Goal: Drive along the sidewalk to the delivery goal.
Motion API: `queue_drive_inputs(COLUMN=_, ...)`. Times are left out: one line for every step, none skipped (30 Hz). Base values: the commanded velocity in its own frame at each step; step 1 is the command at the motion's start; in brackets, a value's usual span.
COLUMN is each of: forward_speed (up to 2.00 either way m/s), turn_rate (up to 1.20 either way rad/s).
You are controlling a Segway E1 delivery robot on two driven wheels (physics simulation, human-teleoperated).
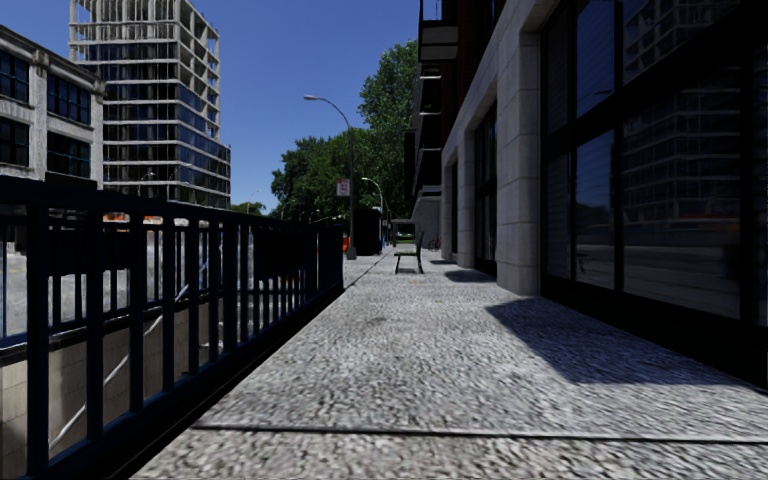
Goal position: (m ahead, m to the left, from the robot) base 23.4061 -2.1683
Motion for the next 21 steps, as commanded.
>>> queue_drive_inputs(forward_speed=2.00, turn_rate=0.00)
queue_drive_inputs(forward_speed=2.00, turn_rate=0.00)
queue_drive_inputs(forward_speed=2.00, turn_rate=0.00)
queue_drive_inputs(forward_speed=2.00, turn_rate=0.00)
queue_drive_inputs(forward_speed=2.00, turn_rate=0.00)
queue_drive_inputs(forward_speed=2.00, turn_rate=0.00)
queue_drive_inputs(forward_speed=2.00, turn_rate=0.00)
queue_drive_inputs(forward_speed=2.00, turn_rate=0.00)
queue_drive_inputs(forward_speed=2.00, turn_rate=0.00)
queue_drive_inputs(forward_speed=2.00, turn_rate=0.00)
queue_drive_inputs(forward_speed=2.00, turn_rate=0.00)
queue_drive_inputs(forward_speed=2.00, turn_rate=0.00)
queue_drive_inputs(forward_speed=2.00, turn_rate=0.00)
queue_drive_inputs(forward_speed=2.00, turn_rate=-0.04)
queue_drive_inputs(forward_speed=2.00, turn_rate=-0.15)
queue_drive_inputs(forward_speed=2.00, turn_rate=-0.20)
queue_drive_inputs(forward_speed=2.00, turn_rate=-0.22)
queue_drive_inputs(forward_speed=2.00, turn_rate=-0.22)
queue_drive_inputs(forward_speed=2.00, turn_rate=-0.22)
queue_drive_inputs(forward_speed=2.00, turn_rate=-0.22)
queue_drive_inputs(forward_speed=2.00, turn_rate=-0.23)
